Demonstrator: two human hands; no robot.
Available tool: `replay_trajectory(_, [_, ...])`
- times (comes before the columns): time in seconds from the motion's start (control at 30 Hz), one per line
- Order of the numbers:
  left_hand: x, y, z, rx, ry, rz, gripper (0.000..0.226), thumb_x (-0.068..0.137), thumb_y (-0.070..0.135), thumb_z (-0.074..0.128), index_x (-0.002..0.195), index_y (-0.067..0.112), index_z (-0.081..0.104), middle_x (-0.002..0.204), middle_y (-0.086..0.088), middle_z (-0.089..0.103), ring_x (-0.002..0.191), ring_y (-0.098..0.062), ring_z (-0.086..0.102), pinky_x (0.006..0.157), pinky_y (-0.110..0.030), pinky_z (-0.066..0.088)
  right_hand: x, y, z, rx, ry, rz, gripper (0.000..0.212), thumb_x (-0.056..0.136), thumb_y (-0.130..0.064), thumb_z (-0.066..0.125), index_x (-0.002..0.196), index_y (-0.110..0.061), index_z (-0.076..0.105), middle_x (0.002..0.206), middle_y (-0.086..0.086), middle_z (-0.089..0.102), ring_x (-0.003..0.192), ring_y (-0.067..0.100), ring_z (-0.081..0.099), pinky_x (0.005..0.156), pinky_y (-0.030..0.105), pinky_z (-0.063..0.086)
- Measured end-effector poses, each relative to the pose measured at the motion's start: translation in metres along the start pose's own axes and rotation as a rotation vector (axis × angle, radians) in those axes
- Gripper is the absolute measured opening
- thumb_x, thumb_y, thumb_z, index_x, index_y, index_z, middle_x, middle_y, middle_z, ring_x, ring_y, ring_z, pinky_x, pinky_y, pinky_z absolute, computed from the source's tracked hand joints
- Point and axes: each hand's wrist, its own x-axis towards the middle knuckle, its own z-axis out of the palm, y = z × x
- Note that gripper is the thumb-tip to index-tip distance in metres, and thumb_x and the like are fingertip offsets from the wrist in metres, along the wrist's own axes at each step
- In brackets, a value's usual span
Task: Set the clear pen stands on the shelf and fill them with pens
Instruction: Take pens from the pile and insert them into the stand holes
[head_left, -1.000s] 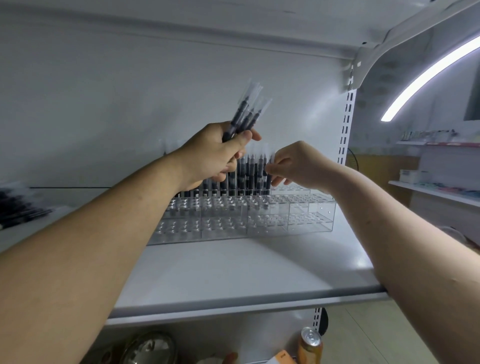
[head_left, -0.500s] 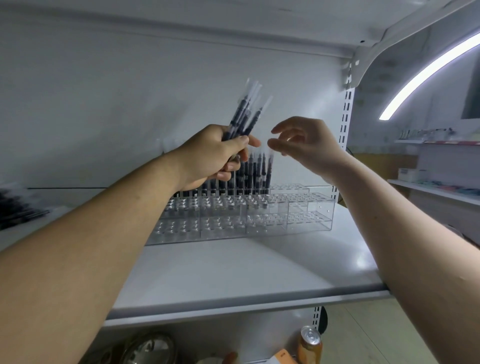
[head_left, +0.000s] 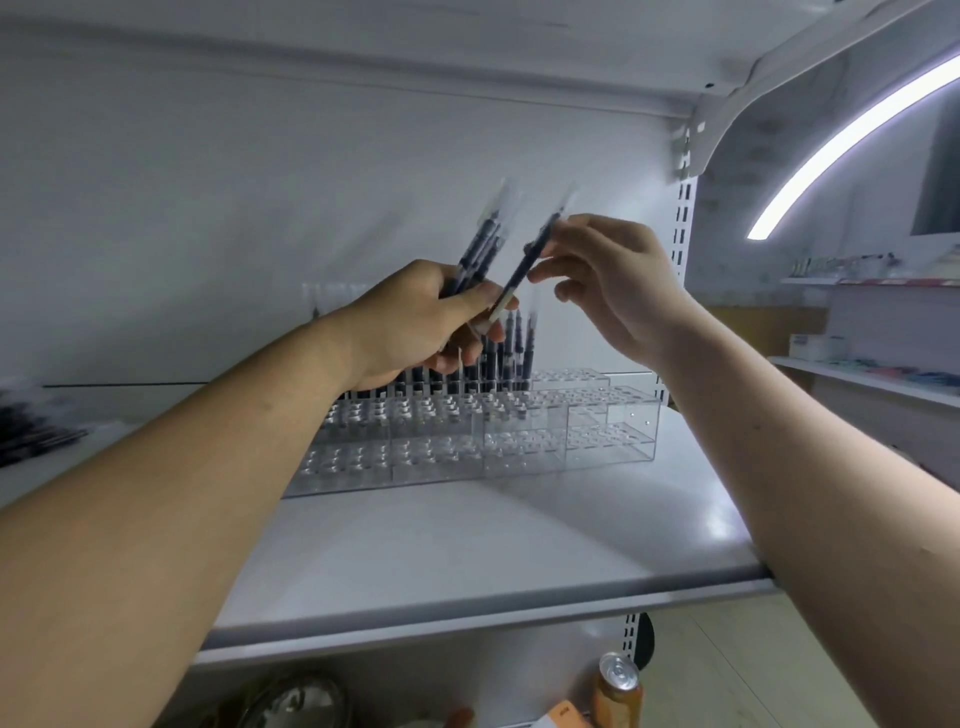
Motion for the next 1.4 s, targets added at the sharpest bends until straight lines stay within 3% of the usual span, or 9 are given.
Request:
replay_trajectory(0.13, [0.0, -0.002, -0.002, 0.087, 0.017, 0.013, 0.028, 0.113, 0.028, 0.047, 0.123, 0.016, 0.071, 0.077, -0.001, 0.064, 0.053, -0.013, 0.047, 0.046, -0.025, 0.036, 0.003, -0.008, -0.003, 0.036, 0.309, -0.045, 0.02, 0.1, -0.002, 0.046, 0.088, -0.005, 0.061, 0.075, 0.01, 0.075, 0.065, 0.023, 0.071, 0.056, 0.029, 0.044])
replay_trajectory(0.23, [0.0, -0.003, -0.004, 0.115, 0.021, 0.018, 0.029, 0.114, 0.03, 0.045, 0.123, 0.017, 0.069, 0.066, 0.005, 0.043, 0.05, -0.012, 0.03, 0.044, -0.026, 0.029, 0.006, -0.003, -0.012, -0.325, 0.423, -0.119, 0.013, 0.096, -0.006, 0.052, 0.089, -0.013, 0.06, 0.073, 0.003, 0.077, 0.064, 0.018, 0.075, 0.054, 0.024, 0.046])
replay_trajectory(0.37, [0.001, -0.004, -0.004, 0.12, 0.036, 0.033, 0.028, 0.113, 0.032, 0.048, 0.123, 0.015, 0.066, 0.065, 0.005, 0.038, 0.048, -0.011, 0.028, 0.042, -0.028, 0.027, 0.006, 0.013, -0.013, -0.648, 0.297, -0.059, 0.008, 0.095, -0.008, 0.064, 0.1, -0.014, 0.064, 0.082, 0.003, 0.078, 0.067, 0.012, 0.076, 0.051, 0.015, 0.044])
replay_trajectory(0.5, [0.002, -0.004, -0.005, 0.082, 0.039, 0.03, 0.027, 0.113, 0.033, 0.049, 0.124, 0.013, 0.064, 0.064, 0.008, 0.04, 0.047, -0.01, 0.027, 0.042, -0.025, 0.025, 0.002, 0.02, -0.012, -0.788, 0.164, -0.012, 0.014, 0.097, -0.007, 0.064, 0.09, -0.018, 0.062, 0.08, -0.001, 0.078, 0.067, 0.009, 0.076, 0.049, 0.013, 0.043])
replay_trajectory(0.67, [0.002, -0.005, -0.004, 0.098, 0.047, 0.054, 0.025, 0.114, 0.03, 0.047, 0.123, 0.014, 0.063, 0.066, 0.009, 0.04, 0.049, -0.01, 0.027, 0.044, -0.027, 0.023, -0.002, 0.024, -0.01, -0.829, 0.062, 0.057, 0.016, 0.1, -0.007, 0.064, 0.091, -0.02, 0.06, 0.079, 0.001, 0.077, 0.077, 0.027, 0.079, 0.068, 0.053, 0.059])
replay_trajectory(0.8, [0.002, -0.004, -0.003, 0.106, 0.064, 0.066, 0.024, 0.114, 0.03, 0.046, 0.125, 0.015, 0.062, 0.066, 0.009, 0.04, 0.05, -0.01, 0.029, 0.043, -0.026, 0.026, -0.006, 0.028, -0.005, -0.877, -0.044, 0.117, 0.01, 0.101, -0.008, 0.062, 0.096, -0.016, 0.062, 0.081, 0.001, 0.078, 0.078, 0.028, 0.079, 0.075, 0.065, 0.059])
replay_trajectory(1.13, [0.002, -0.003, -0.001, 0.106, 0.066, 0.057, 0.021, 0.114, 0.025, 0.045, 0.127, 0.016, 0.06, 0.076, 0.002, 0.043, 0.049, -0.01, 0.031, 0.042, -0.024, 0.025, -0.007, 0.031, 0.001, -0.883, -0.089, 0.171, 0.014, 0.106, -0.015, 0.058, 0.118, -0.008, 0.059, 0.092, 0.005, 0.077, 0.069, 0.006, 0.076, 0.076, 0.059, 0.059])
replay_trajectory(1.27, [0.001, -0.002, 0.0, 0.116, 0.062, 0.061, 0.022, 0.114, 0.024, 0.044, 0.126, 0.017, 0.061, 0.075, 0.003, 0.045, 0.049, -0.008, 0.032, 0.041, -0.023, 0.026, -0.006, 0.035, -0.001, -0.941, -0.134, 0.197, 0.013, 0.104, -0.011, 0.061, 0.116, -0.009, 0.063, 0.091, 0.006, 0.078, 0.068, 0.008, 0.073, 0.063, 0.039, 0.059])
replay_trajectory(1.4, [0.0, -0.002, 0.0, 0.108, 0.053, 0.061, 0.023, 0.114, 0.022, 0.044, 0.125, 0.016, 0.063, 0.076, 0.002, 0.047, 0.049, -0.007, 0.033, 0.041, -0.023, 0.026, -0.004, 0.04, -0.006, -0.968, -0.132, 0.193, 0.007, 0.102, -0.014, 0.066, 0.109, -0.013, 0.067, 0.088, 0.004, 0.078, 0.083, 0.021, 0.077, 0.082, 0.048, 0.065])
